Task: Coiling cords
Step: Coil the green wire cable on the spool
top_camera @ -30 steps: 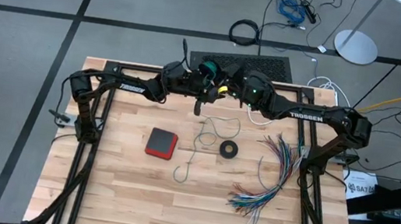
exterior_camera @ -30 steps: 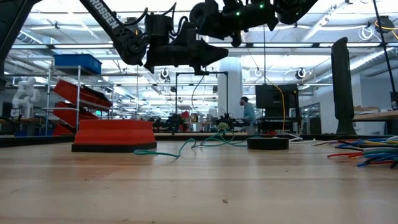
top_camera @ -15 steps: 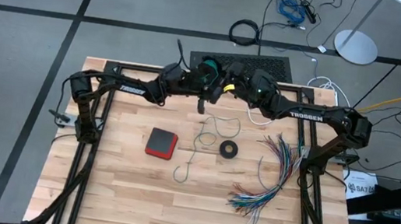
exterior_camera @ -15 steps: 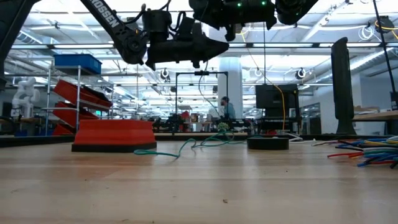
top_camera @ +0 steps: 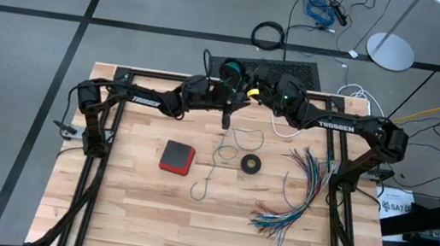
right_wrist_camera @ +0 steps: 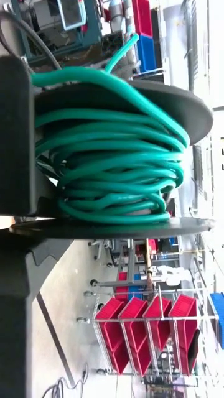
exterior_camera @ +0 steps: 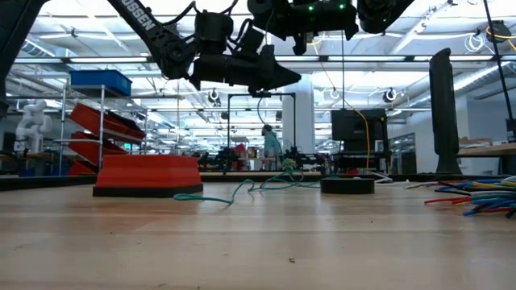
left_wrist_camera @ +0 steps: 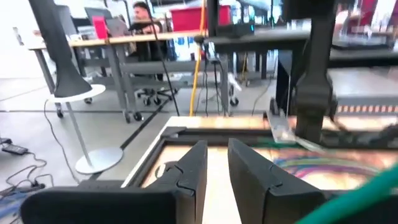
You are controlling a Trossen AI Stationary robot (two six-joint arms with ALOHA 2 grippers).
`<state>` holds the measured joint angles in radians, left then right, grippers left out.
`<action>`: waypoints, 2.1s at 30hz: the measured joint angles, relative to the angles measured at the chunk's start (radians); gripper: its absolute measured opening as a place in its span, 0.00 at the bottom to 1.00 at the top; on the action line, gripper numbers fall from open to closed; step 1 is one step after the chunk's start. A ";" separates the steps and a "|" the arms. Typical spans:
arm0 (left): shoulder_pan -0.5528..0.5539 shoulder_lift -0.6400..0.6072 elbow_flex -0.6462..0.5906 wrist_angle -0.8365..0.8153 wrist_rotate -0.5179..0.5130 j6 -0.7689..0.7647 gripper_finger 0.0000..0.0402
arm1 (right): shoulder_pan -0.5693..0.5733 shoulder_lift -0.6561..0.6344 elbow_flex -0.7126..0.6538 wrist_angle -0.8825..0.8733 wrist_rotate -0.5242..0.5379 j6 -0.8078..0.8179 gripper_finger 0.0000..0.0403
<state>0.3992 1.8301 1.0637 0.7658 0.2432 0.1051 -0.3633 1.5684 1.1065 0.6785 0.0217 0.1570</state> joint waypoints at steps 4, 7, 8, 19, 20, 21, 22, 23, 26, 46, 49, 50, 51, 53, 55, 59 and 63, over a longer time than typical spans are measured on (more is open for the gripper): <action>0.004 0.000 0.000 -0.076 0.036 0.077 0.13 | -0.010 0.000 0.000 -0.001 -0.003 0.009 0.00; 0.015 0.000 -0.009 -0.101 0.117 0.152 0.04 | -0.016 0.000 0.000 -0.002 -0.023 0.012 0.00; 0.017 0.000 -0.014 -0.101 0.132 0.169 0.02 | -0.016 0.000 0.000 -0.005 -0.023 0.012 0.00; 0.052 0.034 -0.021 -0.105 0.091 0.245 0.01 | -0.016 0.000 0.000 0.007 -0.026 0.015 0.00; 0.052 0.039 -0.020 -0.114 0.066 0.258 0.00 | -0.016 0.000 0.000 0.006 -0.025 0.015 0.00; 0.049 0.045 -0.012 -0.135 0.047 0.275 0.00 | -0.016 0.000 0.000 0.006 -0.024 0.015 0.00; 0.047 0.048 -0.008 -0.157 0.035 0.288 0.00 | -0.016 0.000 0.000 0.007 -0.023 0.015 0.00; 0.046 0.048 -0.006 -0.188 0.021 0.298 0.00 | -0.016 0.000 0.000 0.007 -0.023 0.015 0.00; 0.043 0.048 0.011 -0.253 -0.042 0.326 0.00 | -0.017 0.000 0.000 0.009 -0.019 0.015 0.00; 0.082 0.035 0.021 -0.358 0.396 0.293 0.36 | -0.016 0.000 0.000 -0.010 -0.028 0.008 0.00; 0.096 0.025 0.021 -0.353 0.487 0.274 0.36 | -0.017 0.000 0.000 -0.011 -0.028 0.004 0.00; 0.101 0.022 0.021 -0.351 0.516 0.269 0.36 | -0.016 0.000 0.000 -0.011 -0.028 0.000 0.00; 0.106 0.019 0.021 -0.352 0.545 0.267 0.36 | -0.017 0.000 0.000 -0.013 -0.028 -0.003 0.00; 0.117 0.012 0.021 -0.361 0.606 0.261 0.36 | -0.017 0.000 0.000 -0.017 -0.028 -0.004 0.00; 0.130 0.008 0.021 -0.353 0.658 0.243 0.36 | -0.016 0.000 0.000 -0.021 -0.028 -0.005 0.00; 0.154 0.005 0.021 -0.356 0.729 0.222 0.36 | -0.016 0.000 0.000 -0.028 -0.028 -0.010 0.00; 0.165 -0.001 0.021 -0.352 0.753 0.214 0.36 | -0.017 0.000 0.000 -0.037 -0.028 -0.012 0.00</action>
<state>0.5645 1.8290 1.0847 0.4138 0.9962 0.3192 -0.3799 1.5682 1.1065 0.6417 -0.0067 0.1452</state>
